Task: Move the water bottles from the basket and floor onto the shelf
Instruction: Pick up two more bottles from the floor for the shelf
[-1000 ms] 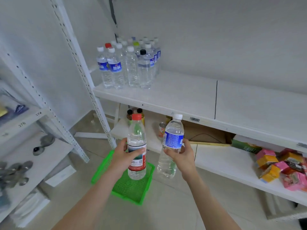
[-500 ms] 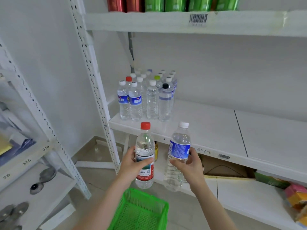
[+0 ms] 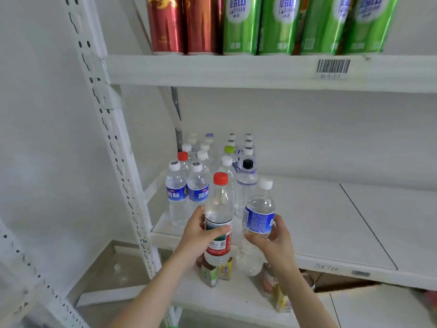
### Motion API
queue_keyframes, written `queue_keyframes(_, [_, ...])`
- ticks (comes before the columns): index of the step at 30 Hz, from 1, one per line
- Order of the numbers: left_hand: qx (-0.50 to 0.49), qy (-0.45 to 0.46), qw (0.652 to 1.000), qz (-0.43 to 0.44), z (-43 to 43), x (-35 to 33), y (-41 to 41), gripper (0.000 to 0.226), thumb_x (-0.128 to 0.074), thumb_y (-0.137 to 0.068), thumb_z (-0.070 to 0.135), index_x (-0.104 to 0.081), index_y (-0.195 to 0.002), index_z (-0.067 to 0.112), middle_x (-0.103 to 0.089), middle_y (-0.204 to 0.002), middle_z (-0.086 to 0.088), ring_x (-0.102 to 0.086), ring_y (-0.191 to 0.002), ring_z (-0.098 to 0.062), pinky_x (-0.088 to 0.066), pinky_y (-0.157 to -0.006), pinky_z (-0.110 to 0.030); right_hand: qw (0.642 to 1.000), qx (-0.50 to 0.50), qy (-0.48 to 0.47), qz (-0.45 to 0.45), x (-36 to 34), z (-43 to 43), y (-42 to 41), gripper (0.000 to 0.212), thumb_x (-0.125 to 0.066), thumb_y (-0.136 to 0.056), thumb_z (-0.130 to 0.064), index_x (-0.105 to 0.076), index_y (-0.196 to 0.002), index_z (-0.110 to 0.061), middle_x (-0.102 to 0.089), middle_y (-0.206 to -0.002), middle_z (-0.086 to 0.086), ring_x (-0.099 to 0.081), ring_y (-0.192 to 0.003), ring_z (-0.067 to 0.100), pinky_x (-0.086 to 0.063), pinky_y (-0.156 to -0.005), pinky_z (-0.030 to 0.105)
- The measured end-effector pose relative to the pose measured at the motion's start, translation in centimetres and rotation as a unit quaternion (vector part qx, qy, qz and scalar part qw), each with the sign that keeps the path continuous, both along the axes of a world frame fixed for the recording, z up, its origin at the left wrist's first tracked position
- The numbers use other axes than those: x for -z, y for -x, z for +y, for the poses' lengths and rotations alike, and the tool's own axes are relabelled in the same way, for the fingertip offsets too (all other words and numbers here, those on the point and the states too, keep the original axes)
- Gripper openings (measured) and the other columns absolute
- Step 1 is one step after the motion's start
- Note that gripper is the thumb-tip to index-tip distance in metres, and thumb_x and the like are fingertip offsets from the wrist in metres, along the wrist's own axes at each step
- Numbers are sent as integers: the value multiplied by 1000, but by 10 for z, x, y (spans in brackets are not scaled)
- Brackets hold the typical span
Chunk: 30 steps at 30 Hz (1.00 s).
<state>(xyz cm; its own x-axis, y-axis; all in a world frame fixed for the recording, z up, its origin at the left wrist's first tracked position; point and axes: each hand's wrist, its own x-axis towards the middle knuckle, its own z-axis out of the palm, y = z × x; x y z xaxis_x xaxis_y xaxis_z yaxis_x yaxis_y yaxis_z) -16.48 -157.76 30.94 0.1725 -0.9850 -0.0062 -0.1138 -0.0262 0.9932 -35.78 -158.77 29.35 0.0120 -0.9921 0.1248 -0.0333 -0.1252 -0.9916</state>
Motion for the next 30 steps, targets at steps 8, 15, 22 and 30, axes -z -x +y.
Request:
queue_keyframes(8, [34, 16, 999, 22, -59, 16, -9, 58, -86, -70, 14, -57, -113, 39, -71, -109, 14, -66, -104, -6, -52, -81, -22, 999, 13, 13, 30, 0, -56, -11, 58, -86, -66, -8, -57, -113, -26, -71, -99, -8, -67, -87, 7, -51, -75, 24])
queue_keyframes(15, [2, -1, 999, 43, -85, 35, -7, 60, -86, -68, 12, -56, -113, 37, -70, -108, 13, -65, -102, -5, -52, -81, -21, 999, -18, 5, 39, 12, -97, -2, 57, -82, -66, 3, -58, -110, -25, -71, -97, -11, -67, -89, 9, -53, -74, 23])
queue_keyframes(22, [-1, -2, 999, 43, -100, 52, -6, 62, -86, -67, 8, -56, -117, 29, -72, -111, 9, -67, -106, -10, -52, -90, -30, 998, -44, 11, 44, 29, -114, -5, 63, -81, -58, -4, -58, -114, -24, -70, -103, -7, -66, -93, 13, -49, -82, 28])
queue_keyframes(30, [-37, -20, 999, 9, -92, 75, -7, 70, -85, -66, 2, -52, -115, 41, -69, -105, 28, -63, -104, 5, -51, -79, -14, 995, -65, -2, 79, 38, -114, 0, 69, -86, -65, -7, -54, -121, -30, -67, -109, -18, -63, -103, 8, -49, -85, 24])
